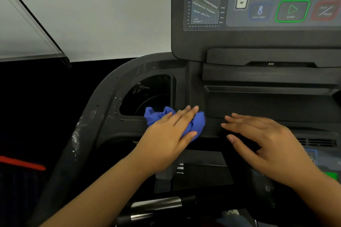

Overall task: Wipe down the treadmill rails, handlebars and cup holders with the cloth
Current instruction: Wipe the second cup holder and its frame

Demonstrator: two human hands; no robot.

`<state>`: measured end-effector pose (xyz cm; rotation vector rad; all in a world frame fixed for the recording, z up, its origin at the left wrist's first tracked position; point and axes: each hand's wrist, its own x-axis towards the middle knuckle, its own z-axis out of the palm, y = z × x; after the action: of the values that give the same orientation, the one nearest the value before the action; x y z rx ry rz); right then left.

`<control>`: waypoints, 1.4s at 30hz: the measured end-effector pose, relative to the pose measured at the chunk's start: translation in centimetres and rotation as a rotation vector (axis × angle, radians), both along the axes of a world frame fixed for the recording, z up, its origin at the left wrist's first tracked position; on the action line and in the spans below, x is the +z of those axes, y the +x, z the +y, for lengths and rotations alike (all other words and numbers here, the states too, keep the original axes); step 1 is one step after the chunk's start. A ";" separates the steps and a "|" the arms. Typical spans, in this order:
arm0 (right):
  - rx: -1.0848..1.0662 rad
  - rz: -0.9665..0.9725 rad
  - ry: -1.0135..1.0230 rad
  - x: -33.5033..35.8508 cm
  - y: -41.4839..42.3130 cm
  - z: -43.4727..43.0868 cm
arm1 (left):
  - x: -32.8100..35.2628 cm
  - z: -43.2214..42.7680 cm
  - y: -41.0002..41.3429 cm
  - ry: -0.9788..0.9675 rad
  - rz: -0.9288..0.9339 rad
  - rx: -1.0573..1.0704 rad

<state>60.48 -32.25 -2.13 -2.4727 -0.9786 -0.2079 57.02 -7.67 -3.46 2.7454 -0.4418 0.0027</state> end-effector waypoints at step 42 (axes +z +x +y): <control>0.023 0.018 0.059 0.1 -0.3 -0.1 | 2.9 0.6 13.9 0.762 -0.138 0.122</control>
<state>60.23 -32.39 -2.01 -2.4041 -0.9791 -0.2037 70.92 -7.10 -0.59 3.5360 -0.3606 0.0676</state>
